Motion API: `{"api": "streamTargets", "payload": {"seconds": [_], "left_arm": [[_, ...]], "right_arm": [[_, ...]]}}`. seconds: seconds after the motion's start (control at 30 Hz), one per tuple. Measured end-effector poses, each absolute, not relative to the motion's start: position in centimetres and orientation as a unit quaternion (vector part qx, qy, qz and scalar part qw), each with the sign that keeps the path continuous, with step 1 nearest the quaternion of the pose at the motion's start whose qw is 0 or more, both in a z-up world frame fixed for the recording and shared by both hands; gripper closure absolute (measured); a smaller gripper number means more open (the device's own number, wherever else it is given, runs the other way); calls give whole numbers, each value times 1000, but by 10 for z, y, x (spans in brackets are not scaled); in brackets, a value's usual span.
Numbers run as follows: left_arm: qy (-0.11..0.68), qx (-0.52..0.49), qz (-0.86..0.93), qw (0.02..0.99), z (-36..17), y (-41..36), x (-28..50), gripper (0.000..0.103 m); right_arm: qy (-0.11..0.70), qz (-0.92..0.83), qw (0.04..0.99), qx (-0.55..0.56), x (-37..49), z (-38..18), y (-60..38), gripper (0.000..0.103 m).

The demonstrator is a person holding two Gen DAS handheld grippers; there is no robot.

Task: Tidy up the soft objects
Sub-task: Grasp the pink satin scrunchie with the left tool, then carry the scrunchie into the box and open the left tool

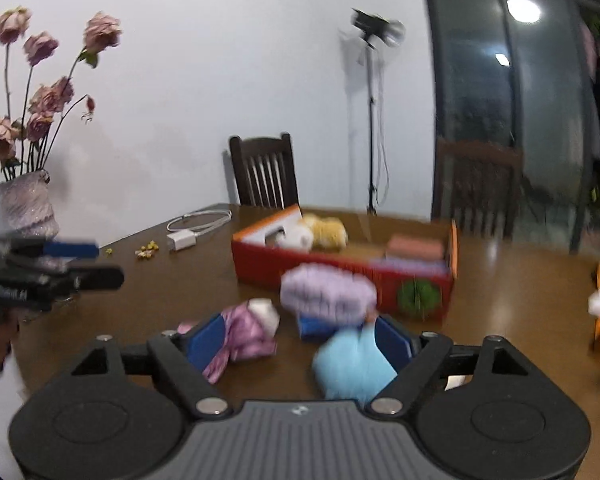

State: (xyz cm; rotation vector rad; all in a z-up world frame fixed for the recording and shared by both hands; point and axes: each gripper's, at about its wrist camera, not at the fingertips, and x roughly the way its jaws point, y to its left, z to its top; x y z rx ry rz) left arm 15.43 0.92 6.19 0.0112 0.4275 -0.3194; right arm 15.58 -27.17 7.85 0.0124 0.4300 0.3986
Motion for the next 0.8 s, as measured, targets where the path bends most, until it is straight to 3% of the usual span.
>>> {"api": "streamTargets", "payload": {"seconds": [0.27,0.33,0.47,0.5,0.7,0.8], "left_arm": [[253,-18,-176,951,34,-5,175,17],[259,-32,-179,949,25,-12,188,25],[260,34,-154,953,9,-40,211,72],[258,47,-160,952,7,-44,213,78],[206,162,-247,933,-6,-63,169,79],[199,166,-310,915,-11,-67,153,77]], "right_arm": [[240,164,956,32,151,51,-275,22],[241,171,954,43,157,48,-274,23],[249,176,952,30,168,44,-264,24],[248,175,952,26,169,44,-263,24],[238,182,952,61,179,52,-271,25],[236,213,945,73,193,55,-262,26]]}}
